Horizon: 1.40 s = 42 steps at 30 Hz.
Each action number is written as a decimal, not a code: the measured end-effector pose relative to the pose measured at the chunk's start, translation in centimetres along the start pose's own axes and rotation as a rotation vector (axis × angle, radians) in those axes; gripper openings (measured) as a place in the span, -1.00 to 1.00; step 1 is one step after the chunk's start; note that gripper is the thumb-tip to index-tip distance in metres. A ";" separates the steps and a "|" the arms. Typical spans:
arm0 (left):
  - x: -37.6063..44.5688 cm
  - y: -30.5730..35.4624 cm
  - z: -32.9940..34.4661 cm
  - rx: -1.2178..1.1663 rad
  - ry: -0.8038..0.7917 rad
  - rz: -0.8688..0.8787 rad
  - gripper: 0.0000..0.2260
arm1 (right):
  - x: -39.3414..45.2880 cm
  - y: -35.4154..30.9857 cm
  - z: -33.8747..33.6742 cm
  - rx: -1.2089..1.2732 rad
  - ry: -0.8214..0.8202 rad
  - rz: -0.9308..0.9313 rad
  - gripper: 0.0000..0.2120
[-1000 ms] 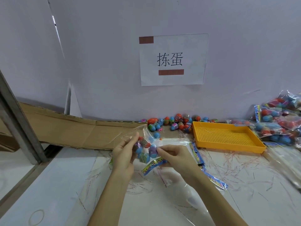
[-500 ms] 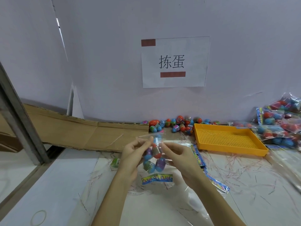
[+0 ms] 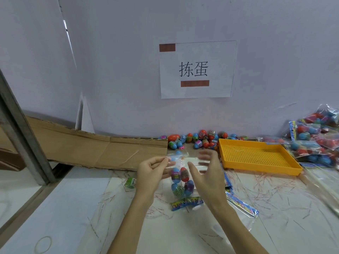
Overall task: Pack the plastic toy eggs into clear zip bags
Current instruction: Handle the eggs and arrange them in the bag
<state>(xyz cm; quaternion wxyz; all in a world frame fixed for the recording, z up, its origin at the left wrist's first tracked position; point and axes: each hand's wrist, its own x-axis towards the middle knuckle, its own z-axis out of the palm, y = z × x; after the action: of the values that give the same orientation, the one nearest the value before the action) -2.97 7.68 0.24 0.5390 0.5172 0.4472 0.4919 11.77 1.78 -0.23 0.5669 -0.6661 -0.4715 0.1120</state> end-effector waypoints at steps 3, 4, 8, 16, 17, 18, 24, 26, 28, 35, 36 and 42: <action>0.0 -0.1 0.1 0.030 -0.054 0.024 -0.90 | -0.2 0.0 0.4 -0.213 0.097 -0.504 -0.82; -0.1 -0.1 0.1 0.034 -0.094 0.040 -0.89 | -0.3 -0.1 0.5 -0.224 0.053 -0.577 -0.85; -0.3 -0.2 0.2 0.151 -0.206 0.189 -0.86 | -0.5 0.1 0.7 -0.257 -0.026 -0.618 -0.80; -0.5 -0.4 -0.1 0.382 -0.332 0.335 -0.80 | 0.2 0.4 -0.1 -0.246 -0.001 -0.553 -0.94; -0.6 -0.4 -0.1 0.415 -0.330 0.354 -0.79 | 0.3 0.6 -0.2 -0.244 -0.019 -0.537 -0.94; -0.6 -0.4 -0.1 0.445 -0.328 0.369 -0.76 | 0.5 0.7 -0.3 -0.243 -0.040 -0.525 -0.94; -0.5 -0.6 -0.1 0.493 -0.309 0.392 -0.76 | 0.6 0.8 -0.3 -0.236 -0.101 -0.449 -0.94; -0.5 -0.6 -0.2 0.482 -0.303 0.380 -0.77 | 0.4 0.9 -0.1 -0.217 -0.117 -0.434 -0.94; -0.5 -0.6 -0.3 0.488 -0.293 0.368 -0.75 | 0.1 0.9 0.1 -0.213 -0.141 -0.420 -0.95; -0.5 -0.4 -0.2 0.498 -0.279 0.375 -0.71 | -0.2 0.9 0.5 -0.170 -0.176 -0.335 -0.91; -0.6 -0.4 -0.2 0.504 -0.282 0.380 -0.75 | -0.2 0.9 0.5 -0.160 -0.166 -0.341 -0.90; -0.3 -0.6 -0.4 0.513 -0.258 0.327 -0.88 | 0.5 1.1 -0.3 -0.143 -0.272 -0.409 -0.87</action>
<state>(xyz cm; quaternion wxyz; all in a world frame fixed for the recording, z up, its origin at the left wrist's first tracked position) -3.38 7.40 -0.40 0.3574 0.7589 0.3958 0.3738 12.80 2.01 -0.87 0.4607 -0.5742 -0.6749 0.0499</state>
